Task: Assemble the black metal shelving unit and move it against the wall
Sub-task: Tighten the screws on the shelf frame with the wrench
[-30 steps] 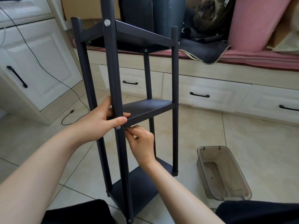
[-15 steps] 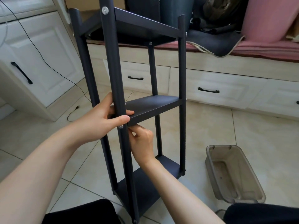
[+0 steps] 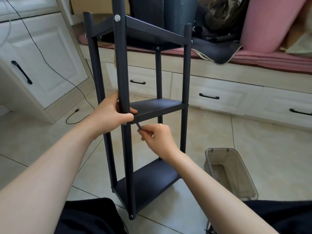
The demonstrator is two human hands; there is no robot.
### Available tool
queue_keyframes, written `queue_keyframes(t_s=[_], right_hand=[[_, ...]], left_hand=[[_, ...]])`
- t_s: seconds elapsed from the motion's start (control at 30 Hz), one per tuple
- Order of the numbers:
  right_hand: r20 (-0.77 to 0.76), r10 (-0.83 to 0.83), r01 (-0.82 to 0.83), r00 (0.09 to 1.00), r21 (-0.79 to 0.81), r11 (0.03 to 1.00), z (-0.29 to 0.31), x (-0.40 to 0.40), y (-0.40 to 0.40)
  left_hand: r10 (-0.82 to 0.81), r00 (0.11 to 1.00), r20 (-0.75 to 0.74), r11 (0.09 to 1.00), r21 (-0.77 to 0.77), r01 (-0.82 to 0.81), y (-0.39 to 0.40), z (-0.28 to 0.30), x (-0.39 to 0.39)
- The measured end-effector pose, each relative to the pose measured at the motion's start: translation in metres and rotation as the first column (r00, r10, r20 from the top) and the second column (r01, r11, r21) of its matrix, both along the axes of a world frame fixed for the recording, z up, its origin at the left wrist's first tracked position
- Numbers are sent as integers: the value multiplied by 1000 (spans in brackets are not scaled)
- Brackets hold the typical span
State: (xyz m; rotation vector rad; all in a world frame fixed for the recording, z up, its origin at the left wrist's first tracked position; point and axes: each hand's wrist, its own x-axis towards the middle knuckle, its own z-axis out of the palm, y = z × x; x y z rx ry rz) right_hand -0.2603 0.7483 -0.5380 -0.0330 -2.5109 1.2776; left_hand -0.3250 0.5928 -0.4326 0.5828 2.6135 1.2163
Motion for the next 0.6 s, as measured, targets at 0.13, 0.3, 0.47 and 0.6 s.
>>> queue_keyframes(t_s=[0.13,0.3,0.47,0.6], right_hand=[[151,-6,-20,988,168,986,15,2,1],[128,-56,27,990,222,975,29,6,-1],[155,-55,12,986,270,963,36,7,3],[106,-75,40,991,299,953,34,6,-4]], left_hand=[[13,1000,-24,1000,23,-13,4,-1,3],[4,999,-40,999,41,-2,9,-1,6],[-3,998,-59,1000,30,5,12,0,5],[-16,998,-64,999,31,18,14,0,5]])
